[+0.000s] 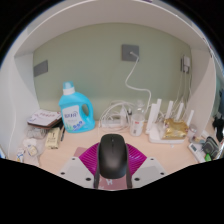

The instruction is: Arrange mouse

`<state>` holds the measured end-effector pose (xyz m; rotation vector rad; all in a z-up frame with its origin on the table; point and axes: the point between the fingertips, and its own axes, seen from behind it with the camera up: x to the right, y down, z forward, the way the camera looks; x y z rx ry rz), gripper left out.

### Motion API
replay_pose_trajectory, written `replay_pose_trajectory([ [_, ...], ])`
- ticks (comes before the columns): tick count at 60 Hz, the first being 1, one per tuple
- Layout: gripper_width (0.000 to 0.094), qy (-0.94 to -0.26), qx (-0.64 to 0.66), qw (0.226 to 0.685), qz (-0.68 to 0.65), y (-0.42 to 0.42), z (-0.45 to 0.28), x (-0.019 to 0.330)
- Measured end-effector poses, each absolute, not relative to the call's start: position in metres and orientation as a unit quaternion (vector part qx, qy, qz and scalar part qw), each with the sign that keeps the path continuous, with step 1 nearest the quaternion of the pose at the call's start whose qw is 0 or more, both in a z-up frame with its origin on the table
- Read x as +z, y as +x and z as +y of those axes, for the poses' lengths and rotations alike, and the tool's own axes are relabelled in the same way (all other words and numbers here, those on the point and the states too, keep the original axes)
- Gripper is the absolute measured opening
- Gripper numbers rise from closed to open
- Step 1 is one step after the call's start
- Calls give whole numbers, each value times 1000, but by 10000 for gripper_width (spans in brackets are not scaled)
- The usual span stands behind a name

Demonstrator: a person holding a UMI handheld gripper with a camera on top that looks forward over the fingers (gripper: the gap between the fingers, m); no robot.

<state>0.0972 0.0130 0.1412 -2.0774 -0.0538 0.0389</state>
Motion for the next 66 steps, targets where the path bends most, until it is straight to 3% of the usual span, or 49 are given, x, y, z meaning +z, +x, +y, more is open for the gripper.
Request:
replay_pose_trajectory([
  [8,363,-901,24,434,-10,70,21,47],
  [18,406,-919,11,393,1,68,27,-16],
  [24,514,-917,17,399,-6,63,32,-8],
  [31,850,-914,2,405,-5,66,27,10],
  [32,863,-914,-2,405,-5,67,25,15],
  [34,828,-913,-9,408,-4,68,21,22],
  [54,852,-888,-62,455,22,57,-89,129],
  [66,850,-881,-84,464,30,41,-171,161],
])
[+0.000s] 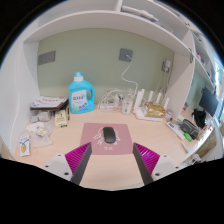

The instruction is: Arrange mouse

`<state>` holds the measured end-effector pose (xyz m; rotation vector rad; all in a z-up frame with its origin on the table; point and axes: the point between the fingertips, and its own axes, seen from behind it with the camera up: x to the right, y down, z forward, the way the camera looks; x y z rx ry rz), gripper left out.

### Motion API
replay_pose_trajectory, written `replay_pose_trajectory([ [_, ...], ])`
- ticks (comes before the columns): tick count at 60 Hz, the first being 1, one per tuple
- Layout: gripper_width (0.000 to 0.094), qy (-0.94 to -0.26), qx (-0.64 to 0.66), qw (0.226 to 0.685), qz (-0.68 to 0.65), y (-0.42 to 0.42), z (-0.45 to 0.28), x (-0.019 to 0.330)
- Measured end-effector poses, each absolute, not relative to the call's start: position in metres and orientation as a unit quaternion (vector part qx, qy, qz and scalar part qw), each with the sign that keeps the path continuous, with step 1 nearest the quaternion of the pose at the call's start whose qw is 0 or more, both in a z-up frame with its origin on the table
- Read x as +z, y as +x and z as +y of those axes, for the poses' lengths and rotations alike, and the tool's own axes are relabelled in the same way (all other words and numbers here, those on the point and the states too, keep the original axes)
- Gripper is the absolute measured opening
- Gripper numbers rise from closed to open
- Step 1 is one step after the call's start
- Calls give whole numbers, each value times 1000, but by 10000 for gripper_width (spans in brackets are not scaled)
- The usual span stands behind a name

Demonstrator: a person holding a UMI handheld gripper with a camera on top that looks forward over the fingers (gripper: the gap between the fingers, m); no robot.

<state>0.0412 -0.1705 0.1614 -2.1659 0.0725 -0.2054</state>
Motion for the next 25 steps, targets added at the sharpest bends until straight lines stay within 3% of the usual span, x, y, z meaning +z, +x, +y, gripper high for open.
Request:
replay_pose_trajectory([
  [25,844,-881,-86,465,22,19,-225,171],
])
